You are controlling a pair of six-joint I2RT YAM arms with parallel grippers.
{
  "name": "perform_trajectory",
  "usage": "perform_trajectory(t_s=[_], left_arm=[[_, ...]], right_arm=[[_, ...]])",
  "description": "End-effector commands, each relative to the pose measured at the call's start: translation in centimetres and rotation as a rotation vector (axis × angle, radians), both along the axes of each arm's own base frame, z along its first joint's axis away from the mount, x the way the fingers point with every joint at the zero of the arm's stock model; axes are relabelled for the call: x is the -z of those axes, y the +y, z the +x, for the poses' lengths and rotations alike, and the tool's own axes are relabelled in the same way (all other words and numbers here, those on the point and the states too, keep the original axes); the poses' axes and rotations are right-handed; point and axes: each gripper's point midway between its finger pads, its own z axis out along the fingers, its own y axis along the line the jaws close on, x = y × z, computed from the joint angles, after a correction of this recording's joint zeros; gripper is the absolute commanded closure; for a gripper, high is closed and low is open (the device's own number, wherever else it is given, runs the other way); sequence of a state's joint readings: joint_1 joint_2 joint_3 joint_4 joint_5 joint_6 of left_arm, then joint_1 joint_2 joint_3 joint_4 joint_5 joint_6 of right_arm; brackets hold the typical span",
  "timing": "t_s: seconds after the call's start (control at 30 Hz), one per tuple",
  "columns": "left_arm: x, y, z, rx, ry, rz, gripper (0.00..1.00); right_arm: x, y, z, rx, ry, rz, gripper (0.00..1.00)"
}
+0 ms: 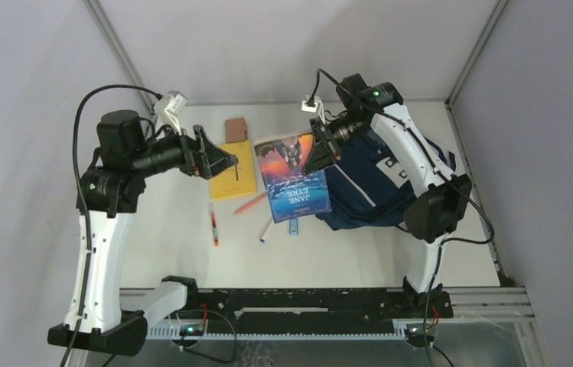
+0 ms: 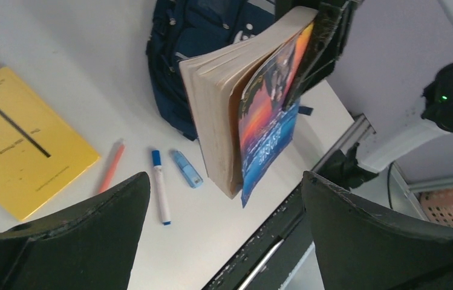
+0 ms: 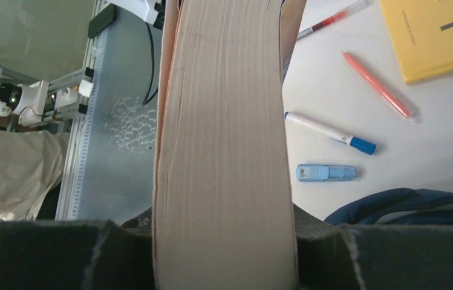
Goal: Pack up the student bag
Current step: Pick up the book from the center of the board.
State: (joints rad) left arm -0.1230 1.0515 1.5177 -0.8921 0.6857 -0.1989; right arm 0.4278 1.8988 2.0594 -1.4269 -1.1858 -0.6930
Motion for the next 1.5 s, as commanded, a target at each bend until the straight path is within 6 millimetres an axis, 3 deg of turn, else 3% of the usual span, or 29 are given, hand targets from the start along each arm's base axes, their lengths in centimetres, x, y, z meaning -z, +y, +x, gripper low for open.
perform_trajectory(t_s=[0.0,0.23,0.47,0.8,1.13,1.47], left_arm=[[-0.8,-1.4,-0.9,0.123,-0.009,-0.039,0.00],[0.2,-1.9,0.1,0.139,0.083,-0.064,0.00],[1.3,-2.7,-0.3,0.180,0.126,-0.084,0.00],[3.4,-5.4,-2.0,0.327,0.193,-0.083,0.00],[4.6,-5.8,-1.9,0.358,0.216,-0.059,0.00],[6.2,-7.2,-3.7,0.492,0.281,-0.075,0.04]], right_arm=[[-3.7,0.7,-3.4,-0.111,-0.049,0.122,1.00],[-3.1,2.0,-6.8,-0.211,-0.060,0.081,1.00],[-3.6,2.4,-8.3,-0.244,-0.058,0.096,1.00],[-3.4,2.8,-8.9,-0.262,-0.044,0.086,1.00],[-3.3,3.1,-9.3,-0.273,-0.050,0.072,1.00],[-3.2,3.2,-10.0,-0.300,-0.080,0.066,1.00]])
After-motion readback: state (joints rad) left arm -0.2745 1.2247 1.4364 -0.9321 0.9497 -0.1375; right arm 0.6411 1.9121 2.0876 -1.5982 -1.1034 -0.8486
